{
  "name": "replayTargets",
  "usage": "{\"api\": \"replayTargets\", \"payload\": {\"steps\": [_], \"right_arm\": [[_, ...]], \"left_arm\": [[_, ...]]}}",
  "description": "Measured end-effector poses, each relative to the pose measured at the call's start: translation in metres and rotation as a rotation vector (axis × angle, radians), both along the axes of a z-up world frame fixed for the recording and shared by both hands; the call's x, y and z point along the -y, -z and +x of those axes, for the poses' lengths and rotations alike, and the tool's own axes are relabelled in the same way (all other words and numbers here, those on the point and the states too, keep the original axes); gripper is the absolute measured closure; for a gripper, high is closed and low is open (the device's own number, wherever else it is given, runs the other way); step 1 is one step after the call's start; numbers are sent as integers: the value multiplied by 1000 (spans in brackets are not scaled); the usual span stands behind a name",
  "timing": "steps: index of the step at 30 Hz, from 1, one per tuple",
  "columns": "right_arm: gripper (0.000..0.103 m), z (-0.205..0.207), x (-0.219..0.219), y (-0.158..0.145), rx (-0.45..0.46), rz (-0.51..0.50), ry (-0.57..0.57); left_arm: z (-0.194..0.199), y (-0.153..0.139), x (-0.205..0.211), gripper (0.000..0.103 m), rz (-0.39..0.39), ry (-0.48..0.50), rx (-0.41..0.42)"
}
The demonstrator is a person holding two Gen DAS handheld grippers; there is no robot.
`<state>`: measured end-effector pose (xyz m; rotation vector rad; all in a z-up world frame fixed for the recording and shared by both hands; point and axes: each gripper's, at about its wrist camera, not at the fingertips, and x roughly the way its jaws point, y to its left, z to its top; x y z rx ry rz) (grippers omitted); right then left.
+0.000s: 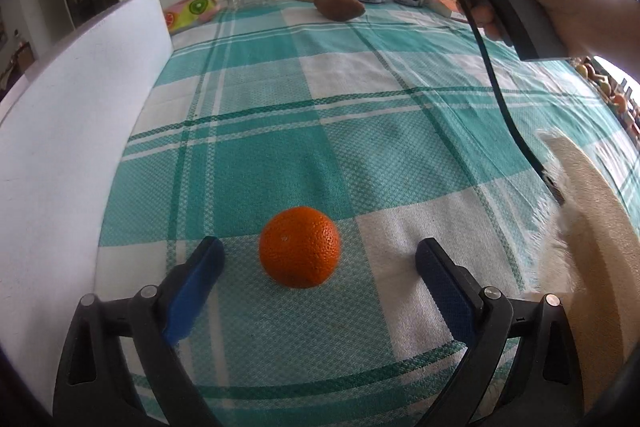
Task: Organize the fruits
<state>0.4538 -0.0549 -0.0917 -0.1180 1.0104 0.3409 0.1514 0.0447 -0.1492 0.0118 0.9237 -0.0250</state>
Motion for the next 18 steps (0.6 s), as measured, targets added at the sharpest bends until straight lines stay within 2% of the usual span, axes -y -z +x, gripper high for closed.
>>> {"api": "replayTargets", "payload": {"steps": [3, 4, 5, 6, 7, 10, 14, 18], "right_arm": [[19, 29, -26, 12, -25, -33, 1], [24, 36, -30, 17, -44, -38, 12], [38, 44, -32, 25, -73, -44, 29], [47, 49, -31, 32, -113, -12, 35], [62, 48, -28, 32, -124, 49, 44], [62, 26, -20, 25, -71, 43, 50], [62, -27, 13, 17, -107, 64, 32], [62, -102, 57, 9, -166, 96, 61]], "left_arm": [[0, 0, -1, 4, 1, -1, 0], [0, 0, -1, 4, 0, -1, 0], [0, 0, -1, 4, -1, -1, 0], [0, 0, -1, 4, 0, -1, 0], [0, 0, -1, 4, 0, -1, 0], [0, 0, -2, 4, 0, -1, 0], [0, 0, -2, 4, 0, -1, 0], [0, 0, -1, 4, 0, -1, 0]]}}
